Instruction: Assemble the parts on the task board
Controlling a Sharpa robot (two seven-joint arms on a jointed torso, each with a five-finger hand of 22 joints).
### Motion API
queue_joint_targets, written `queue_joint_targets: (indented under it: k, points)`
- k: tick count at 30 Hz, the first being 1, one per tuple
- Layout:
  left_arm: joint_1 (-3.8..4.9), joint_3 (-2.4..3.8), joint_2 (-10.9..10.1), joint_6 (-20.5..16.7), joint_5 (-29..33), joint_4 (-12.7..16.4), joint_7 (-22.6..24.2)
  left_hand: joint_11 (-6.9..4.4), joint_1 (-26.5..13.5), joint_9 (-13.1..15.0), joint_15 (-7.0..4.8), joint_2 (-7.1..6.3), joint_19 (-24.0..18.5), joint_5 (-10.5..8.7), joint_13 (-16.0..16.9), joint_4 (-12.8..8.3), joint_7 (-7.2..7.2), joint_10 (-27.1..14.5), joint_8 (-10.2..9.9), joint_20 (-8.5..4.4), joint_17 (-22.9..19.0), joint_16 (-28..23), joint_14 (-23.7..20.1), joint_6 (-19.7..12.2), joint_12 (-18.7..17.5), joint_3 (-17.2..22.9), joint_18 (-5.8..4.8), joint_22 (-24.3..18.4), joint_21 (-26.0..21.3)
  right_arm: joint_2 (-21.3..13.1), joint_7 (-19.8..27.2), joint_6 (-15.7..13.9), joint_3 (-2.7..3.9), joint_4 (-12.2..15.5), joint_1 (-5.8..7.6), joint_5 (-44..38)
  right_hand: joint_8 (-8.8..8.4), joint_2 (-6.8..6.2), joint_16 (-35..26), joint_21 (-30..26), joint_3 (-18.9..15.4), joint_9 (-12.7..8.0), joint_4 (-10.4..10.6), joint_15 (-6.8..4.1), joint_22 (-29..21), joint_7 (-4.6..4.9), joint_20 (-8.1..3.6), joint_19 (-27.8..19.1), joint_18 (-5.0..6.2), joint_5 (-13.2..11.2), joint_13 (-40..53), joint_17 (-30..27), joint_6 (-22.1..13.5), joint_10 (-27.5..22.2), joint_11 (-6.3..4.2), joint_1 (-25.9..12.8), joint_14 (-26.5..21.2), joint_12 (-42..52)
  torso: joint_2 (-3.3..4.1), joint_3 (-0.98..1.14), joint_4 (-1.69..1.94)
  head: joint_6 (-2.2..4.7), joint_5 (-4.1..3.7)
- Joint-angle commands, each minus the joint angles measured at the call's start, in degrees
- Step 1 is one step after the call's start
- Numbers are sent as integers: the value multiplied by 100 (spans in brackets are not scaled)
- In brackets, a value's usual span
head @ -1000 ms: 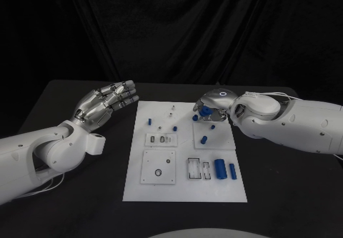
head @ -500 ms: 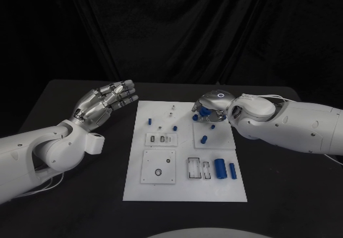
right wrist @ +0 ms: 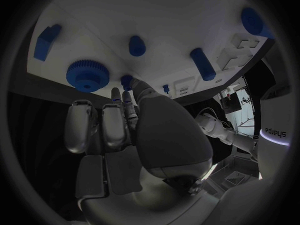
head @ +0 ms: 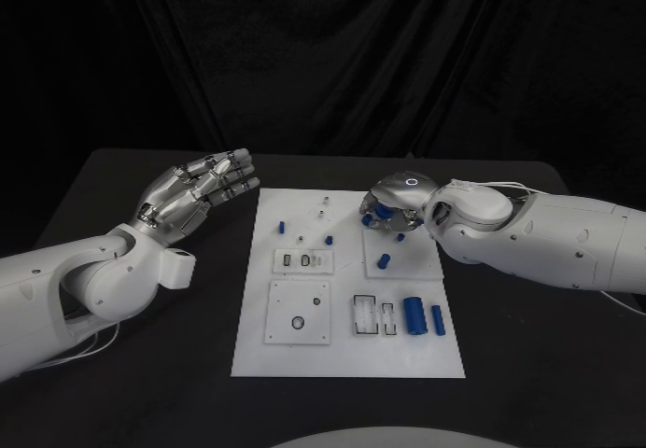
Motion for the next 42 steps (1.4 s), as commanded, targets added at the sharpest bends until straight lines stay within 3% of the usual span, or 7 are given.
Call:
queue_joint_targets:
  k: [1,10,21,25,28,32,42]
  points:
    - [10,3,-4,88,14,7,1124,34,-35,7,42,-12,22,32,9,-1,31,10,29,1,7,25,-1,28,37,42,-40,-9,-3,12,48,-163,5,-27,-40,-49,65,19,-3,4,61,32,3,40,18,11,43,8,7,20,-6,12,118,74,9,17,35,-29,1,2,-9,-11,10]
    - [9,3,-1,108,15,-4,1116,43,-45,11,50,-4,27,30,12,-24,34,20,45,0,10,44,5,59,65,135,-51,-13,-3,72,123,-339,8,-144,-117,-49,292,-22,26,35,357,251,-36,-24,94,6,-4,23,2,11,7,62,659,588,-92,61,44,-22,-3,6,-1,-40,2]
    - [7,3,4,121,15,-42,1100,48,-54,10,53,-1,26,28,11,-38,40,17,46,-1,9,50,1,56,74,200,-58,-16,-5,41,336,-819,29,-128,-134,18,689,-11,28,78,521,717,-205,-245,222,-56,-215,79,-22,-37,24,129,1224,1467,-350,82,86,-76,-7,6,-8,-51,28]
    - [7,3,6,123,15,-41,1090,48,-54,10,53,-1,26,28,11,-38,40,17,46,-1,9,50,1,56,74,200,-58,-16,-5,39,405,-969,55,-76,-50,208,721,-6,28,80,561,819,-235,-260,244,-58,-236,88,-26,-174,13,149,1232,1592,-364,91,98,-171,-8,6,-10,-33,49]
    - [6,3,7,125,15,-40,1076,47,-61,10,54,-4,30,25,11,-45,46,20,48,-1,11,60,5,59,84,233,-61,-17,-3,94,425,-975,67,-51,89,439,742,63,-17,48,609,969,-258,-268,228,-63,-247,66,-21,-633,9,100,1192,1724,-378,110,84,-329,-8,7,-11,-29,74]
    - [6,3,1,116,15,-42,1058,46,-67,12,55,-18,31,21,12,-55,50,22,55,-1,11,67,8,74,92,256,-63,-18,-4,299,476,-850,78,-137,292,772,695,135,-32,30,669,1047,-297,-262,230,-41,-245,57,-21,-901,12,99,1083,1777,-368,169,79,-441,-10,6,-8,-39,73]
    - [6,3,67,131,16,-101,1025,43,-78,12,55,-42,29,14,12,-67,54,23,57,-2,11,69,5,74,98,279,-65,-20,-5,1004,601,-648,98,-787,363,983,629,131,-54,19,690,1079,-321,-241,231,-13,-230,51,-20,-998,9,73,990,1743,-339,184,68,-544,-16,0,-15,-33,104]
